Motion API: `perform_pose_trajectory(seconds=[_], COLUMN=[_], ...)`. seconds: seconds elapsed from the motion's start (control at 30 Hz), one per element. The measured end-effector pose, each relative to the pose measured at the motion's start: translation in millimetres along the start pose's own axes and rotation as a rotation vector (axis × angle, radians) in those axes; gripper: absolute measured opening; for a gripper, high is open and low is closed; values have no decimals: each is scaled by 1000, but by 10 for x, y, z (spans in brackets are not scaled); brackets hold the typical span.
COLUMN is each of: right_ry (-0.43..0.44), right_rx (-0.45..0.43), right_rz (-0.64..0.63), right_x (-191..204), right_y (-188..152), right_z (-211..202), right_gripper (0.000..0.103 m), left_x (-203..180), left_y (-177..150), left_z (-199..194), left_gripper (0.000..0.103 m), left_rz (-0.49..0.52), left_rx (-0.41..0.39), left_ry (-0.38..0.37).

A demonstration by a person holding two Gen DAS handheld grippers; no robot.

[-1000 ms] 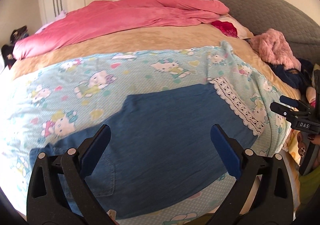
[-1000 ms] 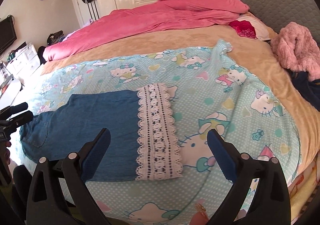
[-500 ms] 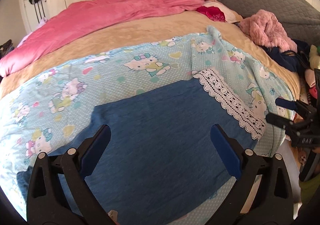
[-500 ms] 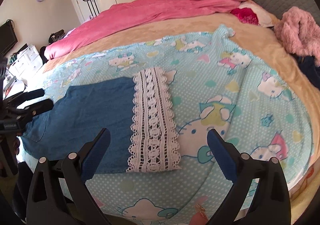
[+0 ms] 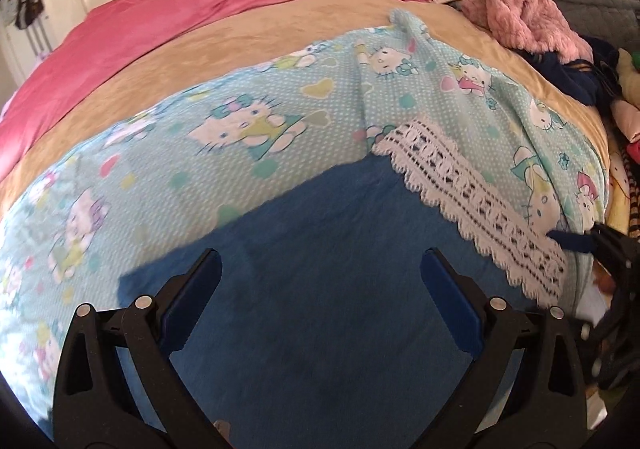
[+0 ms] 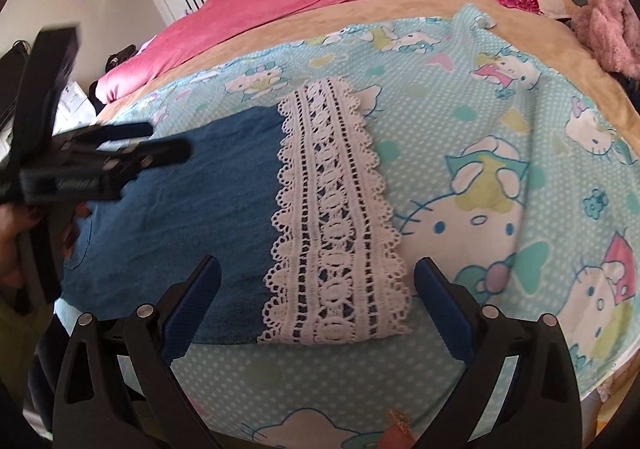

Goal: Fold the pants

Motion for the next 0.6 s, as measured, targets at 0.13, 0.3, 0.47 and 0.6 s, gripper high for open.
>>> perform_pose_trajectory(seconds=[0.13,0.3,0.47,0.6], right_ry=[11,27,45,44], right_rx=[2,6,11,15], right_rz=[10,17,28,30], right_x=[15,33,43,39], right_y=[-3,-16,5,52], right_z=[22,43,64,102], right_gripper=[97,97,95,80], left_x=[-6,63,72,29], left_y=[154,294,357,319], left_z=[225,500,678,777], left_gripper=[93,92,68,41], left_rz=[60,72,61,24], left_rx=[29,55,71,83], left_ry=[-14,-54,-112,-169])
Point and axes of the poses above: each gripper's, at about its wrist camera, not at the fingertips, and z roughly the way its jaws point, x to its left, y to its top, the point moved 1 cm from there along z, roughly the way its jaws point, and after that the axes turned 13 degrees about -y, right-handed, at the moved point
